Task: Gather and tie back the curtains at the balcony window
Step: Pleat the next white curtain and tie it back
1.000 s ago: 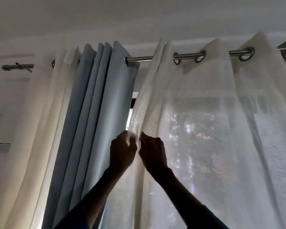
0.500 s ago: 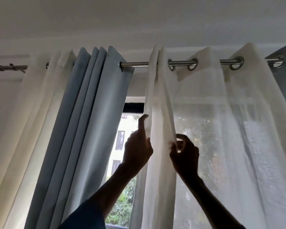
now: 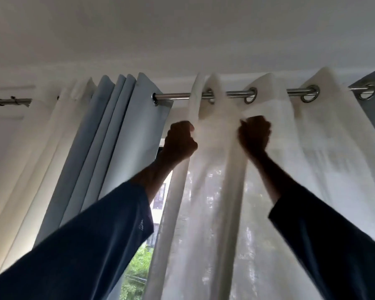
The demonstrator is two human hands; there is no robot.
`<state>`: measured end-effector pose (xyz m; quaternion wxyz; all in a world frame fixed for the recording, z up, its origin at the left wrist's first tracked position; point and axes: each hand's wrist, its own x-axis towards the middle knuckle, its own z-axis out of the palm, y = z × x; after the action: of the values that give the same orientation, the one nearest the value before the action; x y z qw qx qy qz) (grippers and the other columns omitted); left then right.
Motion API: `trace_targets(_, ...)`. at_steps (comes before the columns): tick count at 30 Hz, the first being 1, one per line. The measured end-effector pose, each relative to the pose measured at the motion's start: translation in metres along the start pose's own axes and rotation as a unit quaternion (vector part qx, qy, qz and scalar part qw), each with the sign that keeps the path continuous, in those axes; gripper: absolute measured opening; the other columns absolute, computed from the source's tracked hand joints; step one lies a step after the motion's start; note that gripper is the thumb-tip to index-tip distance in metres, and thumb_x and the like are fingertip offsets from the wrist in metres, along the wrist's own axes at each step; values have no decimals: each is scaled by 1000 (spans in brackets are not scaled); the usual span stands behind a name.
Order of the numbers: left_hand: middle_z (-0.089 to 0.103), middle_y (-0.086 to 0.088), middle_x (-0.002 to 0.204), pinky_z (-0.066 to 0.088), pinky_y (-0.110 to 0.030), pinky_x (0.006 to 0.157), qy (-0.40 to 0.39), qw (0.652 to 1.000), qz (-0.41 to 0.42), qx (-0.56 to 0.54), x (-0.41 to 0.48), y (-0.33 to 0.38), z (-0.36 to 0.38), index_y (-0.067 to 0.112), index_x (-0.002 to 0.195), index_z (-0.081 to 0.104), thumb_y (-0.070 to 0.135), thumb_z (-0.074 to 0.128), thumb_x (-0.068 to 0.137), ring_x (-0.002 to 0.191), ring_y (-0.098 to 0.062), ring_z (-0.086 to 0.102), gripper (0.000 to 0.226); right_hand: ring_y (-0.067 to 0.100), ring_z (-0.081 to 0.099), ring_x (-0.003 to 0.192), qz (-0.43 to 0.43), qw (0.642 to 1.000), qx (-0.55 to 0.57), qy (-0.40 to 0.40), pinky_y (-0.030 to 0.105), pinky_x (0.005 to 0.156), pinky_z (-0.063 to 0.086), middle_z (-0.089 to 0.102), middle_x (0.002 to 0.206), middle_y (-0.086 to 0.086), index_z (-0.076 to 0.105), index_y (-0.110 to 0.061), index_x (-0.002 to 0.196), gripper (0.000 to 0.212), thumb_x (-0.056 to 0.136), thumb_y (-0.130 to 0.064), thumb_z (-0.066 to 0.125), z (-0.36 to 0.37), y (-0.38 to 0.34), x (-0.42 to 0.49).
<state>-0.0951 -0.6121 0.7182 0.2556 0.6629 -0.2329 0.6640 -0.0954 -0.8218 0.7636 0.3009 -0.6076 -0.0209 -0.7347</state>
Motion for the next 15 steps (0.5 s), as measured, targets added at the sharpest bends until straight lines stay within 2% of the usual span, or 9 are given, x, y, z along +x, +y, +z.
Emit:
trace_targets(2,63,-9,121,42,-22,94,-9,1000,-5,-12,9,3,-6,11,112,65,1,60,74,116,-23,58,39,40,51,125,52,997,-32,44,42,102,42,58,130,21,62,-3,120,33,101,-29,54,-23,40,15)
trace_targets(3,63,-7,122,42,-21,96,-16,1000,-6,-23,12,4,-7,12,112,66,3,59,74,118,-22,57,39,41,53,121,46,997,-43,49,43,98,44,61,124,22,66,-2,113,32,100,-28,52,-31,52,12)
trace_targets(4,63,-5,122,42,-20,98,-24,999,-11,-37,13,6,-8,13,111,68,6,59,74,119,-23,57,39,43,58,111,-1,997,-61,51,44,90,47,65,112,24,70,-1,102,31,99,-25,49,-32,57,4)
trace_targets(6,67,-3,118,49,-26,99,-25,996,-29,-83,14,15,-7,16,106,72,13,56,73,112,-25,63,37,44,65,75,-131,990,-49,19,41,65,49,67,76,24,69,-3,74,19,84,-8,54,-23,43,-27)
trace_targets(8,73,-6,110,52,-27,97,-14,993,-41,-113,16,26,-4,12,100,77,11,57,77,107,-24,67,31,40,64,56,-205,978,-18,-34,35,52,49,67,63,18,72,-7,66,14,71,-2,59,-5,8,-56)
trace_targets(10,76,-15,95,53,-28,90,-1,993,-37,-114,15,36,-4,4,83,78,9,57,77,101,-25,70,22,42,67,65,-241,970,5,-33,35,54,47,72,73,18,77,-7,76,24,78,-7,53,1,-38,-71)
trace_targets(12,67,-23,74,55,-36,73,32,992,-49,-109,16,36,-5,3,57,63,16,57,70,88,-34,71,20,45,66,83,-235,968,11,-83,37,62,41,71,86,23,75,-4,88,24,87,-8,52,10,-66,-75)
trace_targets(13,64,-24,69,55,-39,69,44,991,-64,-111,17,29,-6,3,55,62,19,55,67,83,-36,71,21,45,64,90,-234,966,4,-115,36,66,37,70,93,24,73,-2,94,23,90,-8,51,13,-75,-76)
trace_targets(15,70,-22,71,59,-40,74,54,987,-86,-124,21,16,-8,1,72,75,22,52,64,83,-33,73,32,44,60,98,-247,958,-15,-146,34,70,31,67,102,25,68,-1,103,21,94,-8,51,16,-79,-78)
